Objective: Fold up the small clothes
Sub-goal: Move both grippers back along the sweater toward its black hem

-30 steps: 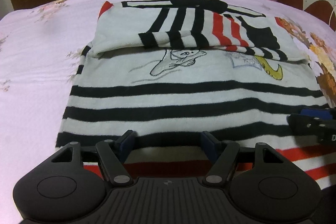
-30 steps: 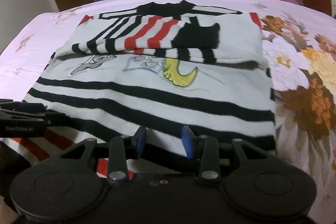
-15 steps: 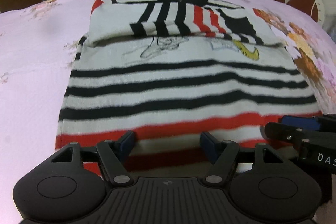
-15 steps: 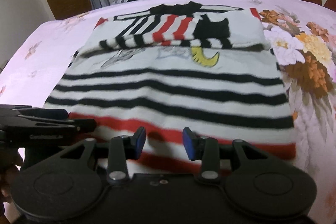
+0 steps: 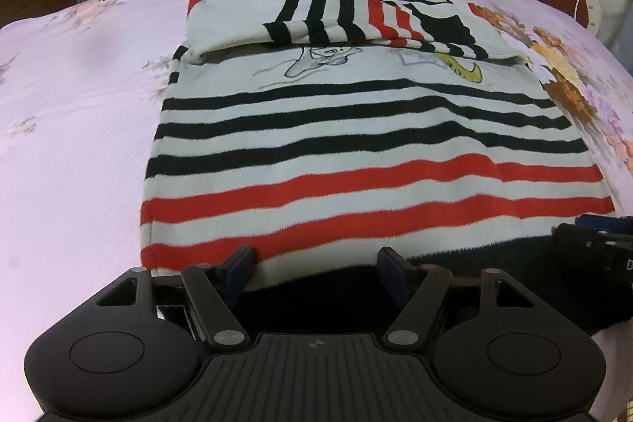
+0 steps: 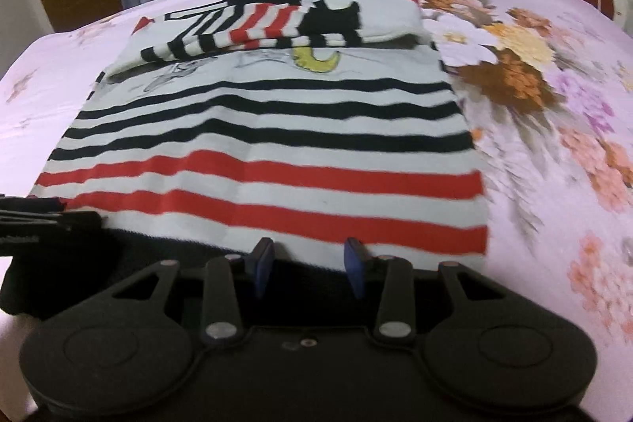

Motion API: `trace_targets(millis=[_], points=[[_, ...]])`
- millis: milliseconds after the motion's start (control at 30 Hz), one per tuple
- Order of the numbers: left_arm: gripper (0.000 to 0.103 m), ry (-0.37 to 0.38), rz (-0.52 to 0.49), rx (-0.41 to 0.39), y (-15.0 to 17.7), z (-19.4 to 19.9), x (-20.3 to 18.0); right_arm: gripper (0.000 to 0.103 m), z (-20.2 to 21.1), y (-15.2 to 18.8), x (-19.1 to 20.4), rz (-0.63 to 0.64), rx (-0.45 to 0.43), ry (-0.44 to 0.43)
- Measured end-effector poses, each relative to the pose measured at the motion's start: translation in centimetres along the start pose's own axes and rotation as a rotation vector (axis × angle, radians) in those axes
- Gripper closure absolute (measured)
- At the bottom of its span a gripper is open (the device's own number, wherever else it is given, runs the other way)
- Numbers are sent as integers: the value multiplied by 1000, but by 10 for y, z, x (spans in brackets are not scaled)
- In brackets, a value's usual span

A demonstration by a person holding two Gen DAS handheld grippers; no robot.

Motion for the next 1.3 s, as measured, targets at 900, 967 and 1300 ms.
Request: trace_targets(millis=[900, 967, 1300], points=[[15, -6, 94, 13, 35, 27, 40, 49, 37, 15, 2, -65, -56, 20], [15, -5, 97, 16, 36, 27, 40, 49, 34, 16, 11, -53, -48, 9], [15, 5, 97, 19, 39, 27, 41, 47, 34, 23, 3, -66, -28, 49]])
Point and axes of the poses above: each gripper's, at about its wrist camera, not at the fingertips, and z roughly against the way its jaws point, x to its left, y to its underside, the point moved 3 cm from there along -z, roughly the way its jaws point, and after that the axes turned 2 degrees about -x, right-handed, at the moved point
